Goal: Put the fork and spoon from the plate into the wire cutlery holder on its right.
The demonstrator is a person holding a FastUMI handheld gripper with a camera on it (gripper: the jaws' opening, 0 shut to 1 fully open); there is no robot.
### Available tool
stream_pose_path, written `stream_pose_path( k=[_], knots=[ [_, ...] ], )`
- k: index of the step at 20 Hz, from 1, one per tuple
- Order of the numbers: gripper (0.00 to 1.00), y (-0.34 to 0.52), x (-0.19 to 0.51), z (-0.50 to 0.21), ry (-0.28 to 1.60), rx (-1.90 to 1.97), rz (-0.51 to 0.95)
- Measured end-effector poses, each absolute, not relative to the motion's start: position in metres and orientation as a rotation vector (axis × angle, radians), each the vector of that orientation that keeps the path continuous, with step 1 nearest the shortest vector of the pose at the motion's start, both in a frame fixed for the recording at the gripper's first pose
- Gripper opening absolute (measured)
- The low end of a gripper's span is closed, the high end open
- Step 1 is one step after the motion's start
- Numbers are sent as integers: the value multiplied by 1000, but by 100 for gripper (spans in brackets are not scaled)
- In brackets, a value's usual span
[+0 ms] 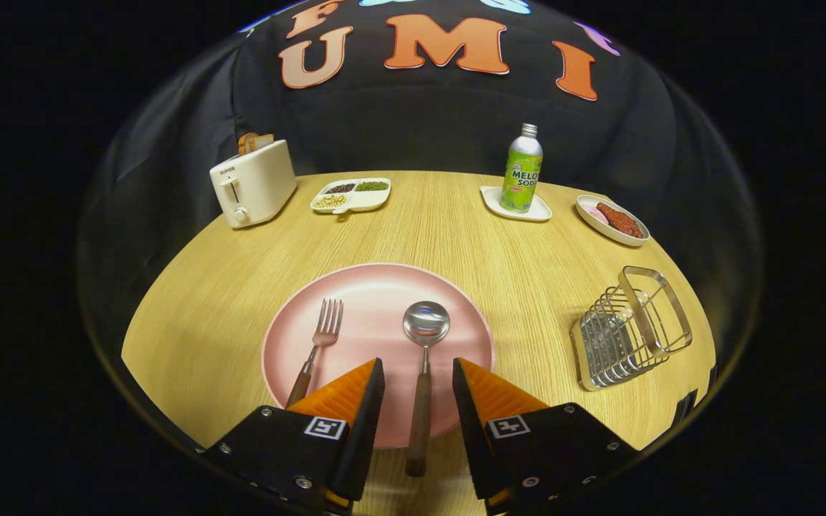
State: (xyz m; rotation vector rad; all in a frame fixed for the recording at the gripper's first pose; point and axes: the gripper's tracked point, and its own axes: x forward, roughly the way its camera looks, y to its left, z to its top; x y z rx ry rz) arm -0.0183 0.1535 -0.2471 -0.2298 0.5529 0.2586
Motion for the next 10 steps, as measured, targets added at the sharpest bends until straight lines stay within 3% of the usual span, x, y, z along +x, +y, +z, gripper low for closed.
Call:
stream_pose_path(
  k=[2, 5, 10],
  knots=[
    [57, 152, -18, -251, 560, -239, 251],
    [35, 151, -15, -258, 577, -251, 241],
    [18, 146, -15, -270, 617, -278, 225]
  ],
)
